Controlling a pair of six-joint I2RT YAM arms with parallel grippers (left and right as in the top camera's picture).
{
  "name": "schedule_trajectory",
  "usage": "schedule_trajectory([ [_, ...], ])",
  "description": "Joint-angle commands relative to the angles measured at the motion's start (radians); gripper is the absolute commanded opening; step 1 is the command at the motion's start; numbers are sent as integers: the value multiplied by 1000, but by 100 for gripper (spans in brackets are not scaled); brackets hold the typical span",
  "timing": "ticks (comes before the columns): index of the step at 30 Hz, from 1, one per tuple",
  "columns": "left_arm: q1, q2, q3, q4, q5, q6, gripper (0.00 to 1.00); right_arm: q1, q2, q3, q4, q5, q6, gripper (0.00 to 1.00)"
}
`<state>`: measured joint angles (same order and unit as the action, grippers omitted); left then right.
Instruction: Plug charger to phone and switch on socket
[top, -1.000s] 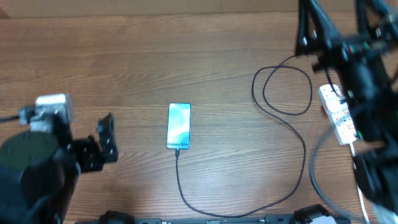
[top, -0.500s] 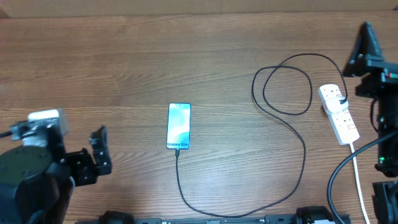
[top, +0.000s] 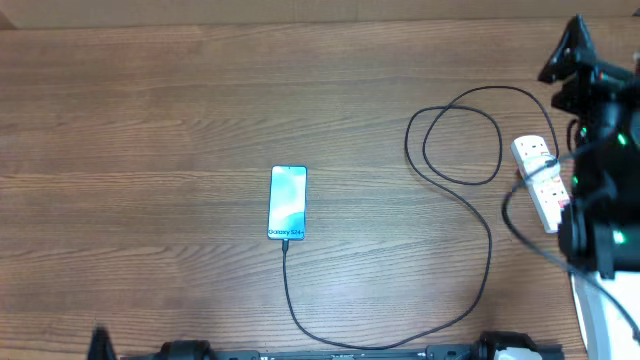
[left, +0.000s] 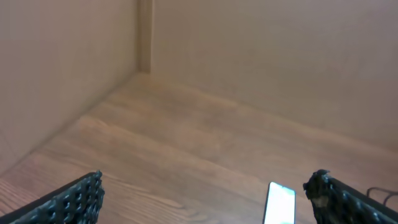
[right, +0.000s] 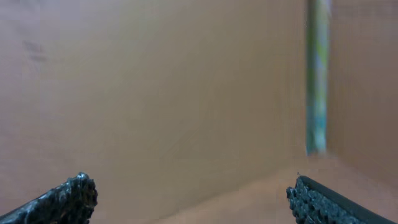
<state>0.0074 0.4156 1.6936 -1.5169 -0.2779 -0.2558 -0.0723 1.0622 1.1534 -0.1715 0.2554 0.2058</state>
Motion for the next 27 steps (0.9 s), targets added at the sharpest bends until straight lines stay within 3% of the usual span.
schedule_trajectory([
  [1,7,-84,-6,-31,-10,5,100,-18,48,11,-107,125,227,100],
  [5,7,-167,-6,-119,-10,5,100,-105,72,15,-325,125,325,98],
  [8,7,-214,-8,-167,-10,8,100,-231,74,15,-411,76,338,82],
  [9,7,-223,-6,-172,-10,8,100,-282,77,15,-432,32,337,71],
  [13,8,-247,-7,-172,-10,8,100,-469,129,15,-493,-151,337,7],
  [17,10,-248,-8,-172,-10,8,100,-578,275,21,-541,-303,309,4],
  [27,18,-248,-8,-172,-10,8,100,-575,670,233,-771,-410,176,4],
])
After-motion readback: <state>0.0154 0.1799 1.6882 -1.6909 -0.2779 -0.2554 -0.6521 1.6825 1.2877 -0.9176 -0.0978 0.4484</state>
